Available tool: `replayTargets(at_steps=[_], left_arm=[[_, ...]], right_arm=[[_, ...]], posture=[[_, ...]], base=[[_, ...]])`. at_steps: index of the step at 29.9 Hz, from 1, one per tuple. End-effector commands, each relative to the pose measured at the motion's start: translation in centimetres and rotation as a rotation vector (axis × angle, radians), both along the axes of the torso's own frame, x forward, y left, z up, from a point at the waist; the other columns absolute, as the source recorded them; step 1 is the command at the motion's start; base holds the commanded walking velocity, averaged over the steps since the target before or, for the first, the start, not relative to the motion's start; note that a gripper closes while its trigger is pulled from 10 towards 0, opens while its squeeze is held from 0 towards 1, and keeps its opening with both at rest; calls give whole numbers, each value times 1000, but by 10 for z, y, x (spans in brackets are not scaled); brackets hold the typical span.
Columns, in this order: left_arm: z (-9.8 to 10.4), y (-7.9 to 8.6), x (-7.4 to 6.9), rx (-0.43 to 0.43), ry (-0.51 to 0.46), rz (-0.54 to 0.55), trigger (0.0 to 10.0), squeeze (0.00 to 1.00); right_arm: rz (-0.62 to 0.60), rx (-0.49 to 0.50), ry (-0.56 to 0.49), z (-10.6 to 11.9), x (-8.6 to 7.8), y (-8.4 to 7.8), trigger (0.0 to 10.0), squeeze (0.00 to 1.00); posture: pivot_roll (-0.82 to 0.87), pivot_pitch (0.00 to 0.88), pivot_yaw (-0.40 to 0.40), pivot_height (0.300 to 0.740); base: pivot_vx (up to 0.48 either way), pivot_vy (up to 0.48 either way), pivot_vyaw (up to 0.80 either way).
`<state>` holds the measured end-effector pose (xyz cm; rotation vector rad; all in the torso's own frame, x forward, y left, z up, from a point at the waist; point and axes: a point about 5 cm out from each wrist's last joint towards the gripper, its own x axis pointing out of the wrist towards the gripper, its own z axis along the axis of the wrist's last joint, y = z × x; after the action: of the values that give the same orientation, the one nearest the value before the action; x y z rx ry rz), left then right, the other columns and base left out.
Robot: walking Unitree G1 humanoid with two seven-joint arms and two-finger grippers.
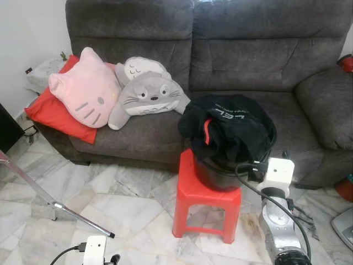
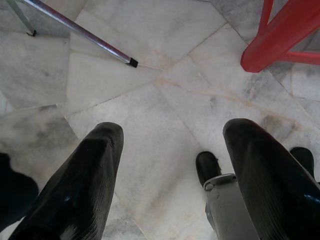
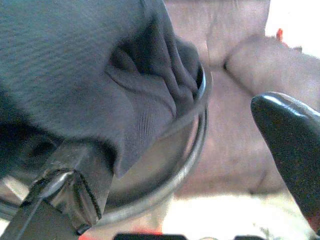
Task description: Hang hanger
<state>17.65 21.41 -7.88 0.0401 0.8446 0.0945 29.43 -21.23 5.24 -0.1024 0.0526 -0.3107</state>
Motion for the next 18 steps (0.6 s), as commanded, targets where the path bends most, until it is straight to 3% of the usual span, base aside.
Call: replayTargets(at_steps=[1, 8, 9, 10, 18], left_arm=[[-2, 5, -6, 22, 21, -3, 10000, 0], [-3, 2, -7, 21, 30, -13, 10000, 0], [-3, 2, -7, 21, 31, -13, 10000, 0], [-3, 2, -7, 21, 31, -13, 10000, 0], [-4, 2, -8, 24, 36, -19, 10000, 0]], right_arm=[[-18, 21, 5, 0, 2, 0, 10000, 0], [6, 75, -24, 5, 10, 4, 10000, 0], [14, 76, -32, 7, 11, 5, 5490, 0], [25, 67, -38, 8, 12, 6, 275, 0], [43, 54, -50, 10, 14, 9, 0, 0]], posture=[[-203, 0, 92, 740], [-203, 0, 91, 740], [-203, 0, 91, 740], [-203, 0, 91, 740], [-199, 0, 91, 740]], base=[[0, 0, 0], [0, 0, 0], [0, 0, 0], [0, 0, 0], [0, 0, 0]])
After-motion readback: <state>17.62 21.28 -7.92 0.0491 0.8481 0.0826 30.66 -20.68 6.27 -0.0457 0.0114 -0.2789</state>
